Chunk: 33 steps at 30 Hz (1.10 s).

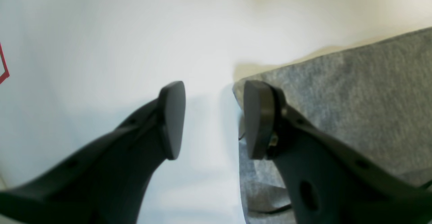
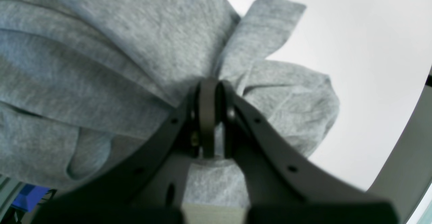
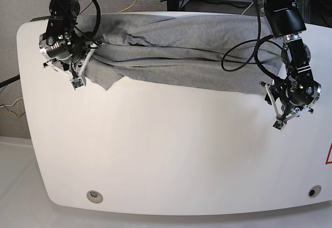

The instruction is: Fold the T-shirt properly

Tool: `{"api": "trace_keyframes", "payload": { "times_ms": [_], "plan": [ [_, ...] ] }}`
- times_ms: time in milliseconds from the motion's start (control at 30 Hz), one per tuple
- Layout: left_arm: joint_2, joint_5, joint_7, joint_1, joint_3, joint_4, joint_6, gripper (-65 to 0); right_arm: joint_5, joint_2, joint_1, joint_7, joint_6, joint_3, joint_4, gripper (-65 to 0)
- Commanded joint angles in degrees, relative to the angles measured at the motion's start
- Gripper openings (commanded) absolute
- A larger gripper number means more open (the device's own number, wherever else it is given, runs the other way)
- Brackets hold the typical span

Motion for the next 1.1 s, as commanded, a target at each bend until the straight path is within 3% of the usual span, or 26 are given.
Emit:
{"api": "trace_keyframes", "payload": {
  "times_ms": [0, 433, 767, 1067],
  "plan": [
    [-0.62, -0.11, -0.85, -0.97, -0.24, 0.82, -0.03, -38.0, 0.14, 0.45, 0.44, 0.49, 0.23, 0.17, 1.28, -63.7],
    [-0.62, -0.11, -0.85, -0.18, -0.41, 0.9, -0.03, -38.0, 0.14, 0.45, 0.44, 0.49, 0.23, 0.17, 1.1, -61.9],
    [-0.62, -0.11, -0.85, -0.09, -0.41, 0.9, -0.03, -38.0, 0.05, 0.45, 0.44, 0.67, 0.23, 0.17, 1.19, -27.3],
    [-0.62, -0.02, -0.85, -0.09, -0.41, 0.9, -0.03, -38.0, 0.05, 0.45, 0.88, 0.67, 0.23, 0.43, 1.19, -29.9]
  ]
}}
